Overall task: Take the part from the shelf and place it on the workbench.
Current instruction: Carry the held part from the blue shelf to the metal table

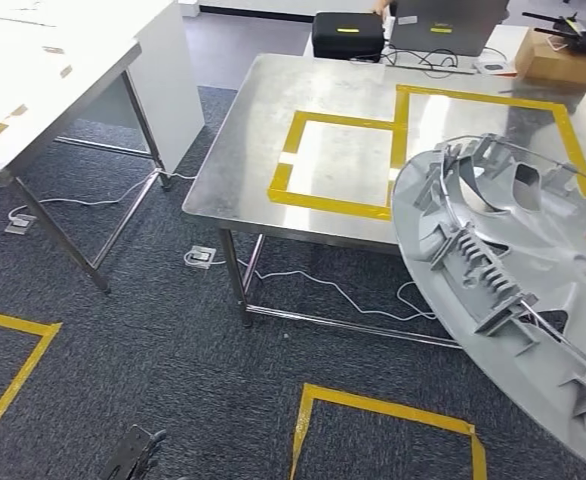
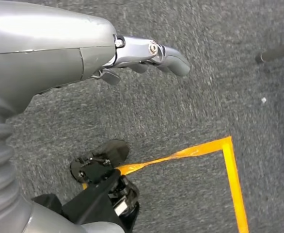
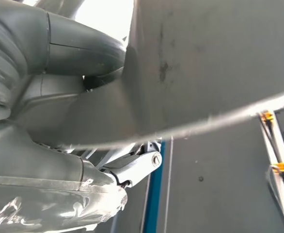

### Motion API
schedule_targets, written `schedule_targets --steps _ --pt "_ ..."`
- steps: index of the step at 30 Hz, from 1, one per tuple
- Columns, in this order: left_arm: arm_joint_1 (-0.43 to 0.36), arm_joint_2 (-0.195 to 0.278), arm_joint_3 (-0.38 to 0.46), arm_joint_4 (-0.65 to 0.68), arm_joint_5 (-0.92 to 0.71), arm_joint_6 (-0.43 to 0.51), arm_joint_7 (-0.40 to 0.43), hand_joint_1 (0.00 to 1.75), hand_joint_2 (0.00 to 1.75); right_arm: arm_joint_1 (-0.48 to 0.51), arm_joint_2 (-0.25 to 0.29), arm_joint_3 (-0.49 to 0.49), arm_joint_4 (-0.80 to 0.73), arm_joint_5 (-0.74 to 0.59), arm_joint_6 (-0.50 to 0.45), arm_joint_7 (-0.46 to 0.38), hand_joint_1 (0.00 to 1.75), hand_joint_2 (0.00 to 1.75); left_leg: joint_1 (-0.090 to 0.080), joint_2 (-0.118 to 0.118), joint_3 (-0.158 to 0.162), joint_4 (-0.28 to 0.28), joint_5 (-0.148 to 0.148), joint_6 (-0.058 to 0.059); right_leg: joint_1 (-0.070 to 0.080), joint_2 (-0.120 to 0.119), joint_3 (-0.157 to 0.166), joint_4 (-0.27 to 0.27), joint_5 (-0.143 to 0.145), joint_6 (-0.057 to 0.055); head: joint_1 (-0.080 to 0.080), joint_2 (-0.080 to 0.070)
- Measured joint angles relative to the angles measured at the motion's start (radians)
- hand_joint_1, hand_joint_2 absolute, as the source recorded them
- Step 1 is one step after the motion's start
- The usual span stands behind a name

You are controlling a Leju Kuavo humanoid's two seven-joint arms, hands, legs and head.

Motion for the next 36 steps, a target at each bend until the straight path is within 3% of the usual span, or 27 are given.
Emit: schedule_targets --steps 2,3,4,6,8,10,12,14,16,18,19,20,22,23,24,25,26,27,28,29,31,33,34,35,36 --pt "0.001 0.000 0.002 0.000 -0.001 0.000 0.000 0.00 1.75 0.000 0.000 -0.001 0.000 -0.002 0.000 0.000 1.75 1.75 0.000 0.016 0.024 0.000 -0.025 -0.001 -0.003 -0.007 -0.071 0.059 -0.034 0.011 0.000 0.000" --pt "0.002 -0.001 0.002 0.000 -0.002 0.000 0.000 0.00 1.75 0.000 0.001 -0.002 0.000 -0.003 0.000 -0.001 1.75 1.75 0.001 0.024 0.040 0.001 -0.039 -0.003 -0.005 -0.010 -0.083 0.038 -0.022 0.015 0.000 0.000" --pt "0.002 -0.002 0.002 0.000 -0.003 -0.001 0.000 0.00 1.75 0.001 0.001 -0.004 0.000 -0.004 0.000 -0.002 1.75 1.75 0.003 0.033 0.057 0.001 -0.052 -0.006 -0.008 -0.016 -0.082 -0.012 0.010 0.018 0.001 0.000" --pt "0.003 0.000 0.003 0.000 -0.004 -0.002 0.000 0.00 1.75 0.000 0.001 -0.007 0.001 -0.007 0.000 -0.005 1.75 1.75 0.003 0.049 0.094 0.002 -0.078 -0.017 -0.010 -0.054 -0.066 -0.114 0.114 0.019 0.001 0.000" --pt "0.001 0.003 0.004 0.000 -0.005 -0.001 -0.001 0.00 1.75 -0.001 0.002 -0.008 0.001 -0.011 0.000 -0.005 1.75 1.75 0.000 0.065 0.120 0.000 -0.097 -0.031 -0.007 -0.078 -0.057 -0.151 0.161 0.004 0.001 0.000" --pt "-0.004 0.004 0.005 -0.001 -0.006 -0.001 -0.002 0.00 1.75 0.000 0.002 -0.009 0.001 -0.012 0.000 -0.006 1.75 1.75 0.000 0.075 0.129 0.012 -0.096 -0.045 -0.007 -0.057 -0.043 -0.155 0.143 -0.018 0.000 0.000" --pt "-0.011 0.002 0.004 -0.001 -0.006 0.000 -0.003 0.00 1.75 0.001 0.004 -0.010 0.000 -0.012 0.000 -0.006 1.75 1.75 0.005 0.062 0.093 0.093 -0.063 -0.060 -0.011 -0.034 -0.015 -0.164 0.128 -0.031 -0.003 0.000" --pt "-0.012 0.001 0.004 -0.002 -0.006 0.000 -0.003 0.00 1.75 0.001 0.007 -0.011 0.000 -0.011 0.000 -0.007 1.75 1.75 0.008 0.033 0.003 0.222 -0.054 -0.068 -0.013 -0.014 0.023 -0.183 0.110 -0.039 -0.007 0.000" --pt "-0.005 0.001 0.004 -0.002 -0.006 0.000 -0.003 0.00 1.75 0.000 0.009 -0.011 0.000 -0.012 0.000 -0.007 1.75 1.75 0.009 0.017 -0.089 0.303 -0.114 -0.069 -0.014 0.010 0.068 -0.208 0.090 -0.043 -0.010 0.000" --pt "0.002 0.002 0.005 -0.001 -0.006 0.000 -0.003 0.00 1.75 0.001 0.010 -0.011 0.000 -0.012 0.000 -0.008 1.75 1.75 0.008 0.012 -0.148 0.295 -0.183 -0.064 -0.014 0.035 0.125 -0.237 0.066 -0.043 -0.011 0.000" --pt "0.004 0.002 0.005 -0.001 -0.006 0.000 -0.003 0.00 1.75 0.002 0.010 -0.011 0.000 -0.013 0.000 -0.008 1.75 1.75 0.006 0.008 -0.162 0.259 -0.188 -0.060 -0.013 0.047 0.159 -0.254 0.052 -0.042 -0.012 0.000" --pt "0.005 0.003 0.005 -0.001 -0.006 0.000 -0.003 0.00 1.75 0.002 0.010 -0.011 0.001 -0.013 0.000 -0.008 1.75 1.75 0.004 0.000 -0.168 0.205 -0.147 -0.054 -0.013 0.058 0.192 -0.271 0.036 -0.041 -0.012 0.000" --pt "0.013 0.006 0.005 0.001 -0.006 0.000 -0.003 0.00 1.75 0.000 0.010 -0.012 0.002 -0.015 0.000 -0.006 1.75 1.75 -0.003 -0.030 -0.169 0.070 0.040 -0.040 -0.015 0.082 0.256 -0.299 0.002 -0.033 -0.011 0.000" --pt "0.018 0.008 0.005 0.002 -0.006 0.000 -0.002 0.00 1.75 0.000 0.011 -0.011 0.003 -0.015 0.000 -0.005 1.75 1.75 -0.009 -0.043 -0.165 0.027 0.118 -0.035 -0.017 0.097 0.283 -0.316 -0.015 -0.029 -0.010 0.000" --pt "0.020 0.011 0.006 0.002 -0.006 0.001 -0.001 0.00 1.75 0.001 0.011 -0.011 0.003 -0.015 0.000 -0.002 1.75 1.75 -0.014 -0.050 -0.157 0.005 0.153 -0.033 -0.019 0.109 0.308 -0.327 -0.022 -0.022 -0.012 0.000" --pt "0.016 0.012 0.008 0.002 -0.006 0.002 -0.001 0.00 1.75 0.005 0.011 -0.011 0.003 -0.015 0.000 0.003 1.75 1.75 -0.018 -0.047 -0.141 0.003 0.146 -0.031 -0.019 0.117 0.322 -0.324 -0.016 -0.014 -0.013 0.000" --pt "0.009 0.011 0.009 0.001 -0.005 0.004 0.001 0.00 1.75 0.009 0.011 -0.010 0.002 -0.014 0.000 0.011 1.75 1.75 -0.018 -0.042 -0.123 0.006 0.130 -0.029 -0.019 0.109 0.320 -0.293 0.004 -0.008 -0.014 0.000" --pt "0.000 0.010 0.010 0.001 -0.004 0.008 0.003 0.00 1.75 0.014 0.009 -0.009 0.003 -0.012 0.000 0.022 1.75 1.75 -0.015 -0.035 -0.101 0.003 0.115 -0.023 -0.019 0.085 0.295 -0.228 0.031 -0.001 -0.014 0.000" --pt "-0.007 0.008 0.012 0.001 -0.002 0.013 0.007 0.00 1.75 0.018 0.007 -0.007 0.004 -0.009 0.000 0.034 1.75 1.75 -0.013 -0.030 -0.079 0.000 0.102 -0.017 -0.017 0.053 0.246 -0.144 0.047 0.006 -0.012 0.000" --pt "-0.009 0.008 0.014 0.001 0.000 0.018 0.012 0.00 1.75 0.022 0.003 -0.005 0.004 -0.004 0.000 0.048 1.75 1.75 -0.009 -0.026 -0.060 -0.004 0.086 -0.011 -0.016 0.021 0.188 -0.063 0.041 0.011 -0.011 0.000" --pt "-0.008 0.007 0.018 0.001 0.003 0.024 0.018 0.00 1.75 0.032 -0.007 0.000 0.005 0.015 0.000 0.079 1.75 1.75 -0.005 -0.020 -0.024 -0.007 0.051 -0.006 -0.014 -0.008 0.073 0.031 -0.036 0.018 -0.008 0.000" --pt "-0.004 0.005 0.021 0.001 0.003 0.024 0.020 0.00 1.75 0.044 -0.017 0.005 0.006 0.038 0.000 0.109 1.75 1.75 0.000 -0.018 0.014 -0.009 0.015 -0.007 -0.014 -0.010 -0.021 0.036 -0.138 0.022 -0.007 0.000" --pt "-0.001 0.003 0.023 0.001 0.003 0.024 0.020 0.00 1.75 0.048 -0.021 0.008 0.007 0.045 0.000 0.119 1.75 1.75 0.003 -0.019 0.033 -0.010 -0.002 -0.009 -0.014 -0.010 -0.058 0.015 -0.151 0.025 -0.006 0.000" --pt "0.002 0.002 0.025 0.001 0.003 0.024 0.020 0.00 1.75 0.051 -0.025 0.010 0.008 0.049 0.001 0.127 1.75 1.75 0.006 -0.020 0.053 -0.010 -0.021 -0.013 -0.016 -0.012 -0.093 -0.020 -0.123 0.029 -0.004 0.000" --pt "0.006 0.001 0.028 0.001 0.003 0.024 0.020 0.00 1.75 0.053 -0.030 0.013 0.009 0.052 0.002 0.137 1.75 1.75 0.006 -0.021 0.070 -0.009 -0.038 -0.018 -0.017 -0.016 -0.122 -0.063 -0.029 0.031 -0.003 0.000"
